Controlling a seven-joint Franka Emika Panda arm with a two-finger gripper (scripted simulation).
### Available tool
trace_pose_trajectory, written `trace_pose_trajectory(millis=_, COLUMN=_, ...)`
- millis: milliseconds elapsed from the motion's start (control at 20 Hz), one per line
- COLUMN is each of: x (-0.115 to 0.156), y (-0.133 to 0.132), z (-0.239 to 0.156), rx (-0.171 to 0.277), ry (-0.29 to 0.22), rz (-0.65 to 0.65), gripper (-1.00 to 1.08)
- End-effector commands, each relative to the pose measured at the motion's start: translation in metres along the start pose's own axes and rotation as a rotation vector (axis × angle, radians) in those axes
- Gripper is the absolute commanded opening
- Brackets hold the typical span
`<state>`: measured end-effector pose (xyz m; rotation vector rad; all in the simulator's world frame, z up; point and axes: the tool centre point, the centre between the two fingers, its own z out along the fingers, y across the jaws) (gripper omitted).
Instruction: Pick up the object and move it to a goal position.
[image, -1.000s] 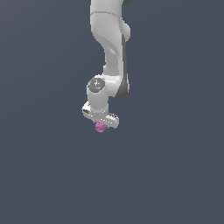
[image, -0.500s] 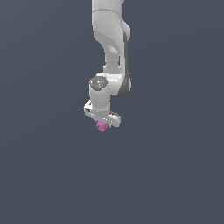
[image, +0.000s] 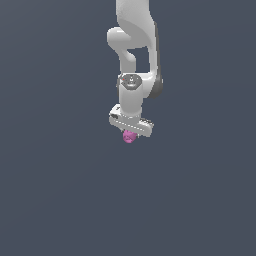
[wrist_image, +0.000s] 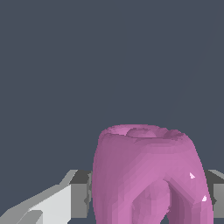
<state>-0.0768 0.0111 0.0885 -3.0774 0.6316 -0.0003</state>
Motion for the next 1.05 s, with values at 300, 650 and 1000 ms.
trace_pose_trajectory(millis=300, x=-0.054, y=-0.064, z=-0.048, rx=-0.001, ry=0.001, rz=-0.001, gripper=-1.0)
trace_pose_trajectory(millis=650, x=-0.082, y=-0.1, z=-0.074, rx=-0.002, ry=0.001, rz=-0.001, gripper=-1.0)
trace_pose_trajectory(millis=1000, x=-0.091, y=-0.113, z=-0.083, rx=0.0, ry=0.0, rz=-0.001, gripper=-1.0)
